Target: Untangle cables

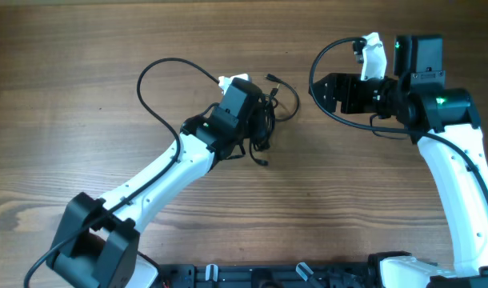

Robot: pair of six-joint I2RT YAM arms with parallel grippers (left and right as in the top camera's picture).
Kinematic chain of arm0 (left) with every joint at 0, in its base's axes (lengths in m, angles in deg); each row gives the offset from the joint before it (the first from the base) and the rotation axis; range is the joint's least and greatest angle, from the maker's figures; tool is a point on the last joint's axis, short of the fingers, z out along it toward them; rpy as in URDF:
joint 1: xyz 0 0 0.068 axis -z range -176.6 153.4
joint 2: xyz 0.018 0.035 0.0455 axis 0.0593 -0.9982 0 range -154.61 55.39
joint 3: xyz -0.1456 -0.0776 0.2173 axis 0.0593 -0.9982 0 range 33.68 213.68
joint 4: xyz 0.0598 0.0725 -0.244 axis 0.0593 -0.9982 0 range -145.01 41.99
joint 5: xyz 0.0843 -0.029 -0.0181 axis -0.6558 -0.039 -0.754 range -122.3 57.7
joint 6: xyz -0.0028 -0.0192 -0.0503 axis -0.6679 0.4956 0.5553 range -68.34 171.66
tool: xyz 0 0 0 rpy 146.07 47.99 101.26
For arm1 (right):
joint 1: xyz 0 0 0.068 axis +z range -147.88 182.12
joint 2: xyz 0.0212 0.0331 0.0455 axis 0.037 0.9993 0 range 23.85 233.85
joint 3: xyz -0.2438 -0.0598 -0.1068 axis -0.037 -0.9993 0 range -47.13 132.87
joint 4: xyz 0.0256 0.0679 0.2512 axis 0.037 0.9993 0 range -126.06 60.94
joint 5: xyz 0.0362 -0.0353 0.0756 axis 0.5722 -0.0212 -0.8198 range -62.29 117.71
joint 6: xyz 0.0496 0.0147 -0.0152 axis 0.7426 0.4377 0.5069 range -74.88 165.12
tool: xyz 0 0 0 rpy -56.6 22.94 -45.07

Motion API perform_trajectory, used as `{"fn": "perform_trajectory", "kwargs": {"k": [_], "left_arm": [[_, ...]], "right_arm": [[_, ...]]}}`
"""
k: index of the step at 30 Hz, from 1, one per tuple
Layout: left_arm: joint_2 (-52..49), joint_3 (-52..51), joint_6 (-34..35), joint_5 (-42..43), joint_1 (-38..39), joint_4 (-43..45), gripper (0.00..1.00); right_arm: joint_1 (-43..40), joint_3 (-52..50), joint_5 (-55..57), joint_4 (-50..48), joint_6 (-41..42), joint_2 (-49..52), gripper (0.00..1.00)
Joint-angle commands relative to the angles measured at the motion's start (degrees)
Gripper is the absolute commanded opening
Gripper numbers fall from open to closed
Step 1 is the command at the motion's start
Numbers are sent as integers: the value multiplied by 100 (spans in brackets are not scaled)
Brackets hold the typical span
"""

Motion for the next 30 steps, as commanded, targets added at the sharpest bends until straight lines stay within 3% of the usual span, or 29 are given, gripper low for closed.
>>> {"fn": "perform_trajectory", "kwargs": {"k": [1,6,9,20,26,30], "left_arm": [[726,675,-181,874,-236,111,4],[1078,828,-179,3576,-870,448,4],[1019,826,-181,4640,-1156,424,4],[999,826,-306,4205,-1222,256,4],[999,826,-302,4166,-1217,229,4],[999,826,-299,4166,-1215,188,4]], "right_arm": [[9,39,-42,28,-109,-4,87],[9,39,-726,-212,-118,-4,85],[9,42,-979,-313,-94,-4,80],[9,42,-2100,-697,555,-4,61],[63,42,-1794,-826,1392,-4,58],[520,42,-1054,-1235,2017,61,58]]}}
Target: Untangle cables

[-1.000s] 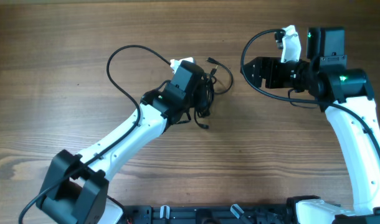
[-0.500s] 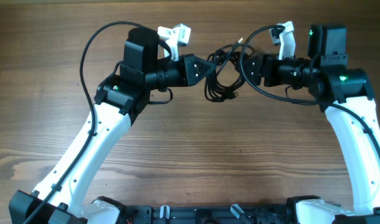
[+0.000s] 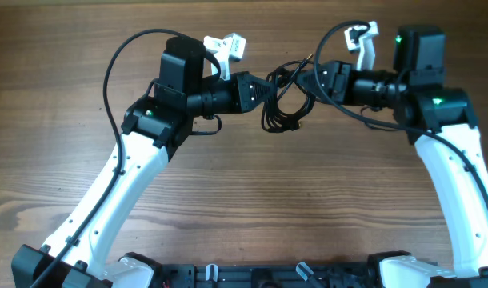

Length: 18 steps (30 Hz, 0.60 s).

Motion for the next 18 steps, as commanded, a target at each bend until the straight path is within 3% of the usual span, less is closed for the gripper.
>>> {"fn": "perform_trajectory", "kwargs": {"k": [1,4,5,7,8,10,11,18], "left_arm": [[7,28,-127,26,-33,-9,4],[7,28,-129,26,15,-28,4],[7,28,-129,26,26,-26,4],[7,28,-129,26,24,-26,4],[7,28,-129,26,24,-26,4],[7,28,-129,24,22,-15,4],[7,28,-129,24,4,13,4],[9,31,350,28,-533,868,4]], "right_arm": [[448,42,774,-306,748,107,58],[745,42,1628,-350,1239,319,57],[791,42,1781,-348,1357,415,52],[793,42,1823,-345,1434,529,40],[780,42,1945,-317,1449,564,27],[774,42,2166,-227,1447,562,11],[750,42,2184,-164,1445,551,7],[315,42,2028,774,616,136,4]]}}
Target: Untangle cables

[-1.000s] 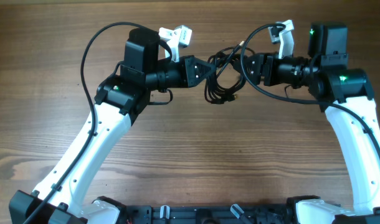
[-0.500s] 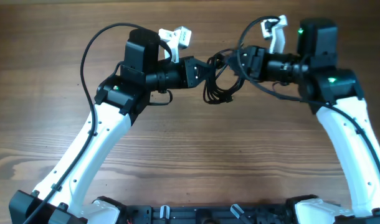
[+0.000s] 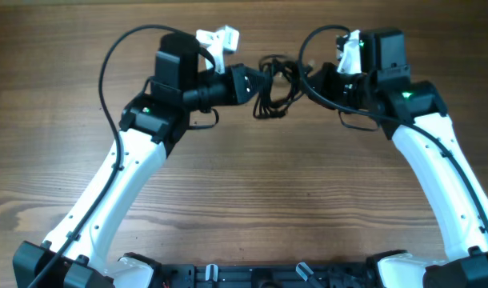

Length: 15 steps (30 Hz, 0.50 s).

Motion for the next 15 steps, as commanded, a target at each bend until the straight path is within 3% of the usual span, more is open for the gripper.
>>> {"fn": "perform_trajectory", "kwargs": {"k": [1,15], "left_arm": [[87,52,326,162,-378,450,4],[87,50,378,181,-778,199,4]], "right_arm": [[-208,39,122,424,-621,-332,4],[-2745,46,-1143,726,-1351,-1552,4]]}}
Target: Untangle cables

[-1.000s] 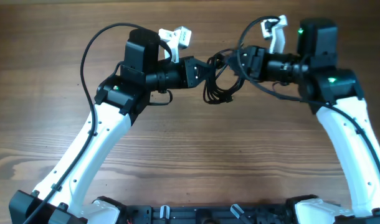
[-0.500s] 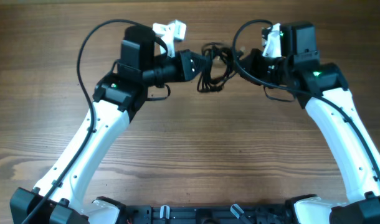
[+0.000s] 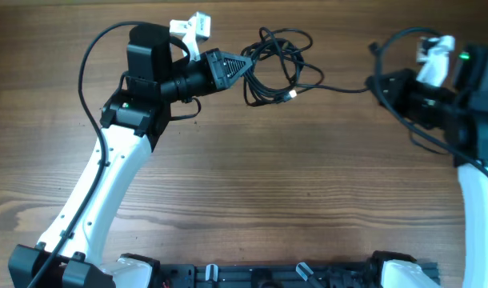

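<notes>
A black cable tangle (image 3: 278,60) hangs at the back middle of the table, held up at its left side by my left gripper (image 3: 246,66), which is shut on it. Several loops spread to the right of the fingers, and a small plug (image 3: 290,94) dangles below them. One thin strand (image 3: 336,89) runs nearly straight from the tangle to my right gripper (image 3: 375,86), which is shut on its end at the right. The two grippers are far apart, and only the overhead view shows them.
The wooden table (image 3: 244,184) lies beneath both arms. A black rail (image 3: 260,276) runs along the front edge. My left arm's own black lead (image 3: 90,88) loops out to the left of the wrist.
My right gripper has moved from beside the tangle to the far right, and a strand now stretches between it and the bundle. The left gripper with the tangle has shifted slightly left.
My left gripper was first down on the tangle on the table, with the right gripper off to the right. Then the left held the tangle up and the right was close beside it. Both met at the bundle, and now they are apart with a strand drawn out.
</notes>
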Robot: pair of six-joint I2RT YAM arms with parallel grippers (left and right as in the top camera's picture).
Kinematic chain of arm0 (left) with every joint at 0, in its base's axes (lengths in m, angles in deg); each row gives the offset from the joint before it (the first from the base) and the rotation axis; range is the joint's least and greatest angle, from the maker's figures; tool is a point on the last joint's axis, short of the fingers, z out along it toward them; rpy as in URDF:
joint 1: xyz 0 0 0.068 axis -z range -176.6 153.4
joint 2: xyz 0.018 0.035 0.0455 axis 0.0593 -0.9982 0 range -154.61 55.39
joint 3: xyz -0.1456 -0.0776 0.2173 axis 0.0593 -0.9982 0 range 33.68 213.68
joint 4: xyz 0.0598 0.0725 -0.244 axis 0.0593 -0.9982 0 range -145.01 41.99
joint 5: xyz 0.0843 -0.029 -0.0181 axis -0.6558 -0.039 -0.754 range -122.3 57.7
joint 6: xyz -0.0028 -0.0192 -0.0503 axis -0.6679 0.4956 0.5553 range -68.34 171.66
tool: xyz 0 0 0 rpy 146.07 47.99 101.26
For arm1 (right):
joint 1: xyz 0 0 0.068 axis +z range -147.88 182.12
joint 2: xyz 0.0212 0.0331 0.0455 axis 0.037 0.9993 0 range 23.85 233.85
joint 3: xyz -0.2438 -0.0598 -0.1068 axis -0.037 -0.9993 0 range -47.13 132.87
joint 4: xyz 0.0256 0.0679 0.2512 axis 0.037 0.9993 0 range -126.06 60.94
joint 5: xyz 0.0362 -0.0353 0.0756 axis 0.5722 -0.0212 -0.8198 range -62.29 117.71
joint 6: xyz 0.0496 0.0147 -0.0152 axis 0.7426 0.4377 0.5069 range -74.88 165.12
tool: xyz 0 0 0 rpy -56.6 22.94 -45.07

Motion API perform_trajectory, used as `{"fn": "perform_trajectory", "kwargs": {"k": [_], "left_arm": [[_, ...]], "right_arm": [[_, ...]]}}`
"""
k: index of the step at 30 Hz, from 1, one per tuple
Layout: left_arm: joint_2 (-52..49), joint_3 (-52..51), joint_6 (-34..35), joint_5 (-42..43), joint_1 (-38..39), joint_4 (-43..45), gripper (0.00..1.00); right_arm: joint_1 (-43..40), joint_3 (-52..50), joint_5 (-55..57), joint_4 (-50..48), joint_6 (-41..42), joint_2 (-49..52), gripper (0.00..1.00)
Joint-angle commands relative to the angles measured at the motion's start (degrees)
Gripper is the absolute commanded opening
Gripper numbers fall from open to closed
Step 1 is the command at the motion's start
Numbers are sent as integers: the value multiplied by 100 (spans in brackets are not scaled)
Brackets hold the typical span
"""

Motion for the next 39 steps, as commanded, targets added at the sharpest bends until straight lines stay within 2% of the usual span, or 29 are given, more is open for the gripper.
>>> {"fn": "perform_trajectory", "kwargs": {"k": [1,8,12,16,19,22,23,25,28,32,39], "left_arm": [[87,50,-24,-232,-155,-26,4],[87,50,-560,-299,-155,-529,4],[87,50,-625,-1447,-155,-1344,4],[87,50,-627,-2127,-155,-1875,4],[87,52,-627,-2048,-155,-1803,4],[87,52,-669,-1784,-155,-1670,4],[87,52,-813,-1539,-153,-1589,4],[87,52,-925,-960,-153,-1423,4],[87,52,-920,-321,-111,-1163,4],[87,52,-586,179,15,-833,4],[87,52,-404,415,280,-728,4]], "right_arm": [[-807,50,-341,-31,-258,-201,4],[-2621,50,-1534,-219,-337,-184,4],[-3648,50,-2039,-299,-293,-181,4],[-3762,48,-2068,-249,-402,-181,4],[-3399,48,-1928,-225,-538,-146,10],[-3005,48,-1624,-223,-560,-74,45],[-2872,48,-1620,-229,-579,-57,65],[-2581,48,-1637,-240,-704,-48,75],[-2024,48,-1641,-262,-964,-46,76],[-588,48,-1646,-501,-1449,-35,76],[1047,48,-1611,-1198,-1488,94,75]]}}
